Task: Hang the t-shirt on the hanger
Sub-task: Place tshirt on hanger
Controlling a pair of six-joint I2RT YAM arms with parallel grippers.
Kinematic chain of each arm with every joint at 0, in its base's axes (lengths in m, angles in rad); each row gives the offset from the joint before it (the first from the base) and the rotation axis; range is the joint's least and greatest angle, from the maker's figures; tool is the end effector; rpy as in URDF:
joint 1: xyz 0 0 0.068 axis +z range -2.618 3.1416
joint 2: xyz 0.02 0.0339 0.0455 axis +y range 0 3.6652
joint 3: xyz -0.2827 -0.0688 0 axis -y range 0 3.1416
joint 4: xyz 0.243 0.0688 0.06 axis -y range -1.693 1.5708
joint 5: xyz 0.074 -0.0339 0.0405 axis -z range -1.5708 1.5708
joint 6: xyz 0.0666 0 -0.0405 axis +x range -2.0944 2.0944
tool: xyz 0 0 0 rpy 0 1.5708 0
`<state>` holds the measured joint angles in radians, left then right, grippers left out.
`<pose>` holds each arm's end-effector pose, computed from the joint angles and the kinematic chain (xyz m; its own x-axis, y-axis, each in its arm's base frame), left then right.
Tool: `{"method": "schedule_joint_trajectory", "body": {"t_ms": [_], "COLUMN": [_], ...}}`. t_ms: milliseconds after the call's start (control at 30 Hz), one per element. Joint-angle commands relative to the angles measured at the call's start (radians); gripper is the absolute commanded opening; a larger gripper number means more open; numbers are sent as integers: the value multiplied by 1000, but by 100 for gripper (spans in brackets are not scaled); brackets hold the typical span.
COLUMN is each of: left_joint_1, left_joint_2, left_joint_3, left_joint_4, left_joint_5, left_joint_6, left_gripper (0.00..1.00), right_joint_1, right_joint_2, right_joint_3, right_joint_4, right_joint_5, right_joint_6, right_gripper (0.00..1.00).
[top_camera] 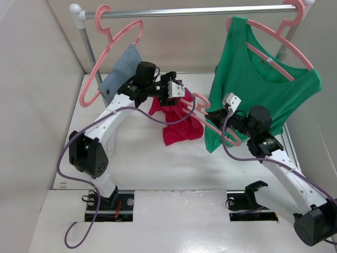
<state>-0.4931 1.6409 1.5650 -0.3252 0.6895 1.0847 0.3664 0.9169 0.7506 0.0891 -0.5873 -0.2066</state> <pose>0.3341 -0.2277 0.3880 0.6184 0.4421 -0.6497 0.7157 0.0246 0.6980 0.1984 0.1157 0.3468 0.0965 -0.1459 -0.9846 -0.8115 0.5613 -0.1627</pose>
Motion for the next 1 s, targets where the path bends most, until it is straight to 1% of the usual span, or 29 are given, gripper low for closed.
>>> {"method": "schedule_joint_trajectory", "body": {"t_ms": [0, 67, 100, 133, 167, 200, 233, 267, 400, 433, 533, 567, 600, 733, 833, 933, 967], "left_joint_1": [10, 10, 10, 10, 10, 10, 10, 10, 10, -4, -44, -44, -58, -67, -67, -67, -67], "left_joint_2": [25, 49, 59, 72, 73, 83, 83, 83, 74, 74, 54, 54, 42, 33, 22, 11, 2], "left_joint_3": [65, 75, 95, 104, 115, 124, 133, 133, 179, 191, 211, 211, 211, 222, 210, 188, 179], "left_joint_4": [-48, -89, -145, -182, -217, -250, -291, -291, -350, -365, -416, -416, -416, -407, -407, -407, -397], "left_joint_5": [-18, -18, -5, 10, 19, 43, 60, 77, 180, 214, 251, 264, 275, 289, 279, 269, 269], "left_joint_6": [39, 82, 105, 130, 179, 197, 198, 198, 198, 198, 198, 207, 198, 143, 142, 120, 119], "left_gripper": [70, 61, 56, 45, 39, 28, 11, 0, 0, 0, 0, 3, 3, 10, 10, 1, 0], "right_joint_1": [-3, -3, -3, -3, -3, -3, -3, -3, -3, -3, -3, -3, -3, 19, 40, 40, 49], "right_joint_2": [-32, -32, -32, -41, -41, -41, -41, -41, -4, 5, 46, 60, 91, 158, 183, 192, 201], "right_joint_3": [3, 3, 3, 13, 13, 13, 13, 13, 35, 47, 87, 98, 122, 162, 188, 197, 197], "right_joint_4": [83, 83, 83, 83, 83, 83, 83, 83, 83, 83, 83, 83, 83, 83, 83, 101, 110], "right_joint_5": [-42, -51, -51, -51, -51, -51, -51, -51, -51, -51, -51, -42, -42, -32, -13, -13, -13], "right_joint_6": [-11, -11, -11, -11, -11, -11, -11, -11, -20, -20, -40, -40, -40, -71, -71, -71, -71], "right_gripper": [0, 0, 0, 0, 0, 0, 0, 0, 0, 0, 0, 0, 0, 0, 0, 0, 0]}}
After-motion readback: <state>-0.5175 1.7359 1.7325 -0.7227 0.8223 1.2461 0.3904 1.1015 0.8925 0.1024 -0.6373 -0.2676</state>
